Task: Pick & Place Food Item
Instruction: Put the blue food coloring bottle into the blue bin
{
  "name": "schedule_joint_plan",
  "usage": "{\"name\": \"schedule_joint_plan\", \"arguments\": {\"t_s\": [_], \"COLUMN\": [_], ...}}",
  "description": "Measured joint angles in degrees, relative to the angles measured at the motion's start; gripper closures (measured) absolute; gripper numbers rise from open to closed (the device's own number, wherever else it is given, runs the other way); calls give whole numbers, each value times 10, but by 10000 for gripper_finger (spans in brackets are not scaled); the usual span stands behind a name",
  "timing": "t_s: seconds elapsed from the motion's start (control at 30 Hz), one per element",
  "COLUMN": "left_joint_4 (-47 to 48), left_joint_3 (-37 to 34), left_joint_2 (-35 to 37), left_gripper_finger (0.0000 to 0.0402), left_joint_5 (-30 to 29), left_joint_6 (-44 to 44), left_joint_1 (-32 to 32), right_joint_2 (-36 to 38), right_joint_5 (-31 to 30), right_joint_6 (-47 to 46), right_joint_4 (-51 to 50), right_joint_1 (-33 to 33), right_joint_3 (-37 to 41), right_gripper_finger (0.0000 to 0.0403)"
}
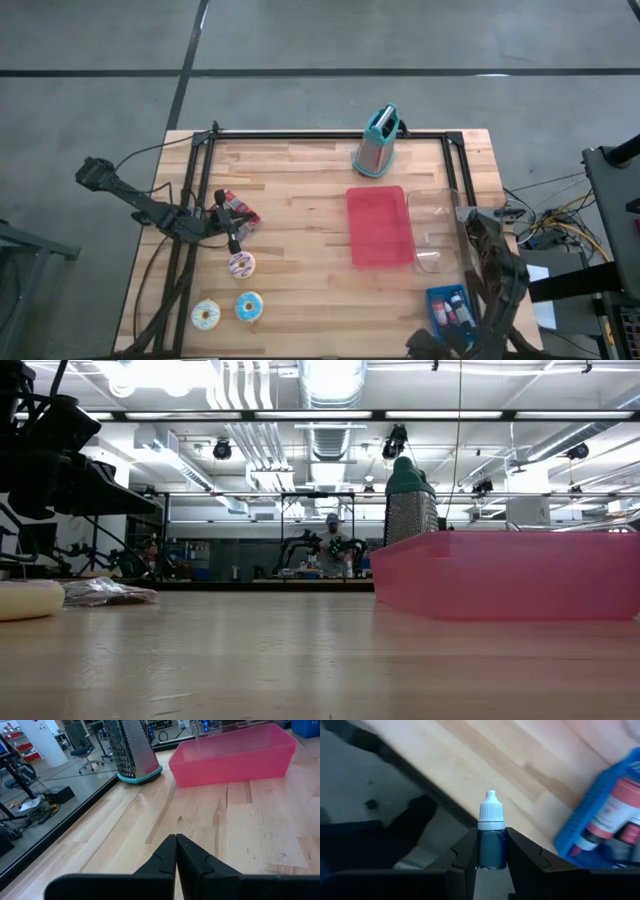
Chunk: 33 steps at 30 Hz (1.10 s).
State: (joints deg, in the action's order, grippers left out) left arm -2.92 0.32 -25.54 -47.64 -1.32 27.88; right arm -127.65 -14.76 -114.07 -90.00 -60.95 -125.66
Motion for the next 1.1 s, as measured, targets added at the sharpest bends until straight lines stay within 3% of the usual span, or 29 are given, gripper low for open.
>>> {"name": "schedule_joint_plan", "arguments": {"t_s": [0.2, 0.4, 0.6, 1.1], "left_joint_4": [0, 0, 0, 0], "left_joint_3": [0, 0, 0, 0], "left_joint_2": [0, 0, 0, 0], "left_gripper_finger": [390, 390, 390, 390], "left_joint_5": [0, 0, 0, 0], "left_joint_6": [0, 0, 0, 0], "left_joint_1": [0, 0, 0, 0], "right_joint_2": [71, 150, 189, 157], "right_joint_5": [6, 97, 158, 162], "right_joint_6": [-68, -92, -90, -84], "right_joint_4": [-1, 11, 49, 118], "right_joint_1": [-13, -14, -22, -73], "right_joint_3": [139, 249, 288, 373], "right_gripper_finger": [319, 319, 319, 319]}}
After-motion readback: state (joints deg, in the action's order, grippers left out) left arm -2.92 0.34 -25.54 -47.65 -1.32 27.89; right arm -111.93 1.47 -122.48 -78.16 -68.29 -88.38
